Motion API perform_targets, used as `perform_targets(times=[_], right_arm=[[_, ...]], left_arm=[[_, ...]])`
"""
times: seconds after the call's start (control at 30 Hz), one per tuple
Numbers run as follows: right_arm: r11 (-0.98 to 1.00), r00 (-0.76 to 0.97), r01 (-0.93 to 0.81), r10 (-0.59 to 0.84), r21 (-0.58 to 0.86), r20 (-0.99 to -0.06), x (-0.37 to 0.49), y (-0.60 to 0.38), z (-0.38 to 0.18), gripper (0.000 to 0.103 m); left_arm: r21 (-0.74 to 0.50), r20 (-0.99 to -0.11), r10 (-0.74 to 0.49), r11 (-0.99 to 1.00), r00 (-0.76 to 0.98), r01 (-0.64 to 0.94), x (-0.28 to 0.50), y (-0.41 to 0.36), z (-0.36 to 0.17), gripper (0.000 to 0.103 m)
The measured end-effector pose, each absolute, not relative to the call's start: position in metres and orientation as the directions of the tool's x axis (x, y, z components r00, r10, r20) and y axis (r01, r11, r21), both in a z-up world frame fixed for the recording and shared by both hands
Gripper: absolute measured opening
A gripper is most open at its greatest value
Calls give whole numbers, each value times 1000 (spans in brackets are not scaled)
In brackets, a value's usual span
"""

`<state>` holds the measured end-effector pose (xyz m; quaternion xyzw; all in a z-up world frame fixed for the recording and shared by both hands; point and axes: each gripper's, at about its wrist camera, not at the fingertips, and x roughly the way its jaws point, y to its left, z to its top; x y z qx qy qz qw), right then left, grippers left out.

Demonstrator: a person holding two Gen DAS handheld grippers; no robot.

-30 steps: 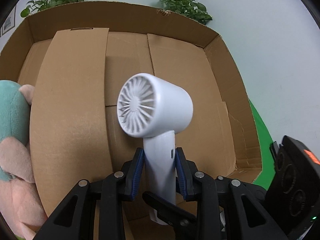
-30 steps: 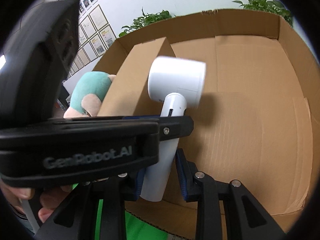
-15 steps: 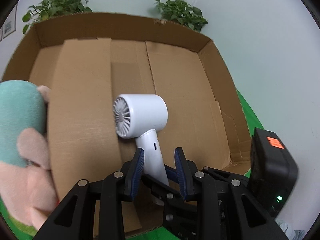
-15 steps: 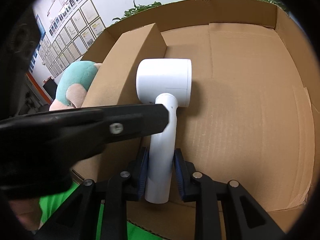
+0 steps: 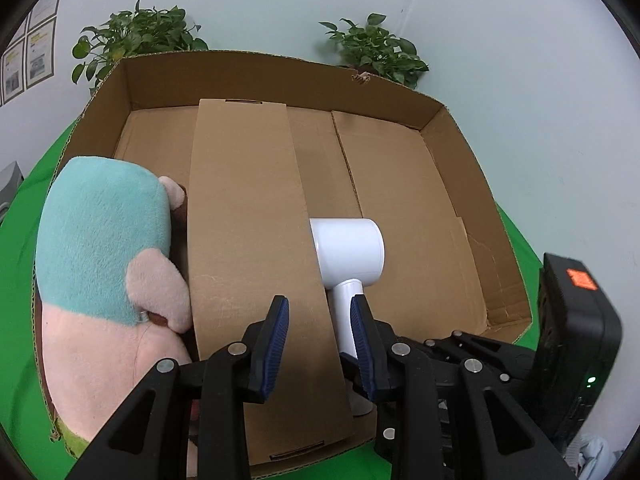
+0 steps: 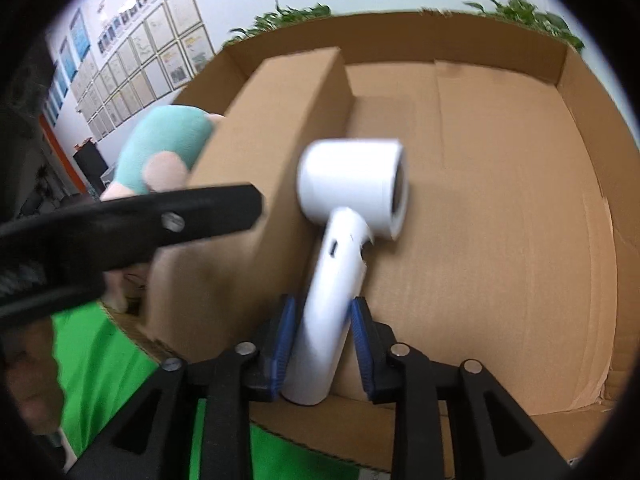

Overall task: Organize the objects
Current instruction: 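Lower the hair dryer into the tray beside the brown box and open both grippers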

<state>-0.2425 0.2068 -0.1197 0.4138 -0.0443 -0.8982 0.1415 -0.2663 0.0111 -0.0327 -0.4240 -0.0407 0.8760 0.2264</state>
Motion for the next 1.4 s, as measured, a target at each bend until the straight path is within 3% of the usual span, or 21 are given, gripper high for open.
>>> perform_targets(times=[0.93,1.4], right_arm=[[-971,-592,203,-221,122,-775,-250,206,-123,26],[-966,-589,192,-252,170,-768,-252,207,-123,26]], left_arm=[[-323,-704,485,-870,-519,-373,-258,-1,-41,30],[-318,-706,482,-870,-518,-376,-257,-5,-39,30]])
